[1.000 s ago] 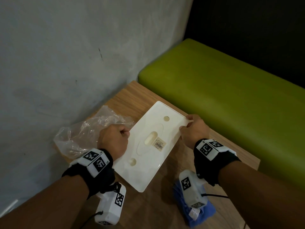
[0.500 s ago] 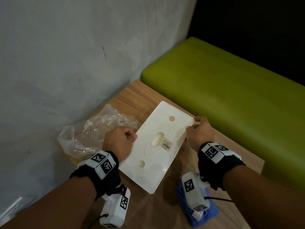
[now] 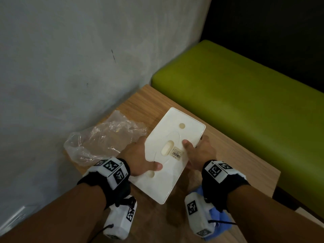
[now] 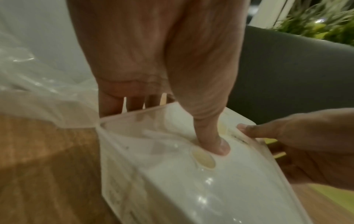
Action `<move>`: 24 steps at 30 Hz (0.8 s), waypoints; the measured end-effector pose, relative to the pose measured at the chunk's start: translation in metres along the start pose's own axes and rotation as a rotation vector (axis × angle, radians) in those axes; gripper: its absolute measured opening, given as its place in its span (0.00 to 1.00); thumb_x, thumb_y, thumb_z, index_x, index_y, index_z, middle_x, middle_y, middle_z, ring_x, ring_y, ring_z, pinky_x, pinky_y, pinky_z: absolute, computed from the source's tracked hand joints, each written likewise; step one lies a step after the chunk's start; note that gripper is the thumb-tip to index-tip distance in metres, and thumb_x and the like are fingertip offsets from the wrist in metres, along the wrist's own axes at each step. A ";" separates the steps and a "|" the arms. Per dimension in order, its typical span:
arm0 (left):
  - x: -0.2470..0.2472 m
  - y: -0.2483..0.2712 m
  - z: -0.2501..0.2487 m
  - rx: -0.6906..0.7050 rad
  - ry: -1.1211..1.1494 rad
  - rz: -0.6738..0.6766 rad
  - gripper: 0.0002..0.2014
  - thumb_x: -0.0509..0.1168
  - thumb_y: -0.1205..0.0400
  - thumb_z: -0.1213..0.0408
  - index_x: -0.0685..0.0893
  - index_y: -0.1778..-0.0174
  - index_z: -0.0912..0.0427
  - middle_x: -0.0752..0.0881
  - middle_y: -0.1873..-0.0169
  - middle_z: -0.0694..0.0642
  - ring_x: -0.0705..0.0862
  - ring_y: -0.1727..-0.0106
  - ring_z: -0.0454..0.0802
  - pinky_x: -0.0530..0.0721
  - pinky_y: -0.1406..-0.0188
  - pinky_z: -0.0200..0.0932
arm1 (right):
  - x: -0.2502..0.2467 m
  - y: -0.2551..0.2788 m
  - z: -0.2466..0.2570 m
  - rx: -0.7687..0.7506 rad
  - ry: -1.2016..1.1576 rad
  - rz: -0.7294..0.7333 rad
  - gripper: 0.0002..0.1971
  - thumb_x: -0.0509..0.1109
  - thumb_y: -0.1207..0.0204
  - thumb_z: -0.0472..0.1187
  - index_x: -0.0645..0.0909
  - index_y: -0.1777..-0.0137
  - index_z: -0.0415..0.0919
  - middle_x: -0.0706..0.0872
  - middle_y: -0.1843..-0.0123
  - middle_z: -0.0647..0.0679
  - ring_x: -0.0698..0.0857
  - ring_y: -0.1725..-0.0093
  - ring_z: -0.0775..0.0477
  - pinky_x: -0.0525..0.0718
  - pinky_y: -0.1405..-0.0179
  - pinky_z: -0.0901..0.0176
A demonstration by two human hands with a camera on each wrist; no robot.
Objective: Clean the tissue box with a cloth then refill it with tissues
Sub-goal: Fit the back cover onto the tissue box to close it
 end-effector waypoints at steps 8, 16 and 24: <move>0.014 0.007 0.024 -0.073 0.623 0.166 0.40 0.84 0.39 0.45 0.74 0.31 0.29 0.90 0.42 0.48 0.90 0.42 0.57 0.87 0.45 0.66 | 0.004 0.002 -0.011 0.062 -0.043 0.081 0.21 0.52 0.13 0.51 0.72 0.31 0.35 0.81 0.42 0.39 0.80 0.54 0.40 0.82 0.77 0.73; -0.004 0.023 0.000 -0.164 0.607 0.224 0.35 0.84 0.38 0.53 0.78 0.38 0.58 0.89 0.43 0.58 0.88 0.42 0.57 0.87 0.42 0.58 | -0.014 0.003 -0.020 0.086 -0.133 0.033 0.13 0.56 0.29 0.46 0.81 0.55 0.44 0.87 0.49 0.40 0.86 0.46 0.32 0.86 0.43 0.34; -0.043 0.063 -0.060 0.078 0.250 -0.263 0.38 0.79 0.40 0.44 0.74 0.38 0.53 0.78 0.42 0.52 0.83 0.44 0.53 0.87 0.46 0.53 | -0.060 0.023 0.023 -0.011 -0.342 0.002 0.41 0.62 0.35 0.69 0.67 0.24 0.49 0.78 0.26 0.43 0.80 0.32 0.35 0.82 0.36 0.33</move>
Point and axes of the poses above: each hand's wrist, its own y-axis away from the middle knuckle, its own x-axis out of the palm, z = x × y, the point moved 4 cm from there along -y, towards the middle knuckle
